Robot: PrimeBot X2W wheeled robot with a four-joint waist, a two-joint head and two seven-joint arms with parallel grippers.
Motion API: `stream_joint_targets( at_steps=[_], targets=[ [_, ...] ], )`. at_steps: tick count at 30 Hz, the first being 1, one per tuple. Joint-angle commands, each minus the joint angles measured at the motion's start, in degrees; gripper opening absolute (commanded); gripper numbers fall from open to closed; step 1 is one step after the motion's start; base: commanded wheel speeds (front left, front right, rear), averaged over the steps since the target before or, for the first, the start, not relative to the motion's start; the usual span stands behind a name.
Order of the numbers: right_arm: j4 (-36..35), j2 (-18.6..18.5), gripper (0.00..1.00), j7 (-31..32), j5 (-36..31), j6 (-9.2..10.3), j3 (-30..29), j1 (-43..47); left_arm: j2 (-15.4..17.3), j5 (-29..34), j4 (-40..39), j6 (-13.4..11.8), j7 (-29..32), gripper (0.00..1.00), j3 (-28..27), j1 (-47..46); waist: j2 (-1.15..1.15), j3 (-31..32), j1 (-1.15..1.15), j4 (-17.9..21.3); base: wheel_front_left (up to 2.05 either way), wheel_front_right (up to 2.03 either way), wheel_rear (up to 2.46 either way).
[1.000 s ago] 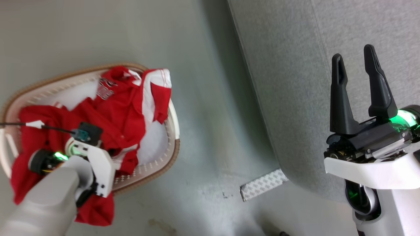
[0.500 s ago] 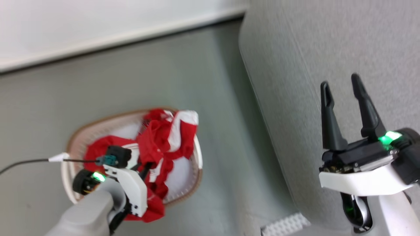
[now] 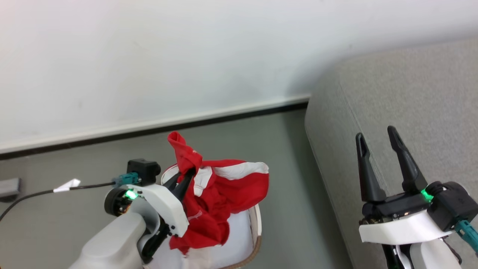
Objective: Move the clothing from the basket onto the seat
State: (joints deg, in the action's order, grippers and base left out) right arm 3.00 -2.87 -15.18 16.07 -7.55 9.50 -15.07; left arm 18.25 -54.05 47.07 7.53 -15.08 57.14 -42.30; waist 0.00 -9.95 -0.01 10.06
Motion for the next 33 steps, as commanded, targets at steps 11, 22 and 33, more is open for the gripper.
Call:
stream_joint_targets(
  at_steps=[11,22,33],
  targets=[
    [1.9,-0.59,1.0,0.04,1.5,0.12,1.37,5.65,-0.64,8.88,-13.85,-0.96,-0.08,0.0,-15.18,6.09,0.0,8.83,0.01,-3.22,0.0,0.0,0.0],
    [2.92,-1.33,1.0,0.04,2.96,0.12,4.84,7.28,-1.59,14.9,-25.71,-2.23,-0.09,0.0,-23.14,9.29,0.0,10.85,0.01,-3.04,0.0,0.0,0.0],
    [3.65,-4.16,1.0,0.04,4.23,0.12,11.94,6.62,-2.75,15.77,-26.19,-2.03,-0.09,0.0,-24.7,10.51,0.0,10.54,0.01,-3.09,0.0,0.0,0.0]
  ],
)
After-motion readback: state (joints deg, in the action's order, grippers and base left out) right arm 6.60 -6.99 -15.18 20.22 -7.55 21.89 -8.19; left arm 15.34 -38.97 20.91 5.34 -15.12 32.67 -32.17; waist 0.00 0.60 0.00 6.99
